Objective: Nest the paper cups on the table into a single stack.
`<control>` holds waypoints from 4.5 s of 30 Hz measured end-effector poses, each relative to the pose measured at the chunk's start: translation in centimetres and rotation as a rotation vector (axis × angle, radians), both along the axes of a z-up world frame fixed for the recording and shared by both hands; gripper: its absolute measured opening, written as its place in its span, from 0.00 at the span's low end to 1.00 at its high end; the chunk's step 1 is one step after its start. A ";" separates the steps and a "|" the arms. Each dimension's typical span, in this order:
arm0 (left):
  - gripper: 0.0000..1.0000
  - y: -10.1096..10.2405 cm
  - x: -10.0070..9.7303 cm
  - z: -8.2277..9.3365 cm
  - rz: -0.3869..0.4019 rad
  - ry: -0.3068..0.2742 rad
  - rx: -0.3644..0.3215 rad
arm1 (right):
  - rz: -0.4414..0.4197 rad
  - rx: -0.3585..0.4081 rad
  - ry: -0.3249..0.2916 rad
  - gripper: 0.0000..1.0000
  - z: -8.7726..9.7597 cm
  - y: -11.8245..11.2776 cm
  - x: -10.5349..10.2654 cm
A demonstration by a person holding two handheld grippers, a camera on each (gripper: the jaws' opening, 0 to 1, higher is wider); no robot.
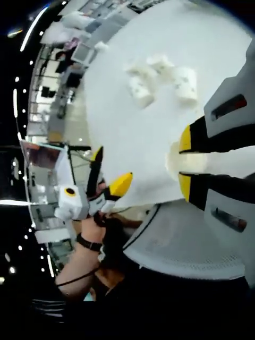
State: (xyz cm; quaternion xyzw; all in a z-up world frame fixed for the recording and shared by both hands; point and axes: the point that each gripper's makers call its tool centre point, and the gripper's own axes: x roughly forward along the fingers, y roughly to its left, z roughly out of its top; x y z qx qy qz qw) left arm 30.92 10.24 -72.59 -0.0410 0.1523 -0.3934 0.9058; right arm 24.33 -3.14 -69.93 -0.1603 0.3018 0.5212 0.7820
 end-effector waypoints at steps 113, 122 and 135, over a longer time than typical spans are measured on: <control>0.91 1.3 -0.9 -1.3 0.028 0.055 0.027 | -0.186 -0.124 -0.009 0.10 -5.4 -8.8 15.6; 0.91 1.3 -0.9 -1.5 0.025 0.064 0.027 | -0.178 -0.138 -0.001 0.10 -6.3 -9.0 16.0; 0.91 1.4 -0.7 -1.5 0.027 0.057 0.035 | -0.172 -0.152 0.022 0.10 -7.6 -9.0 16.7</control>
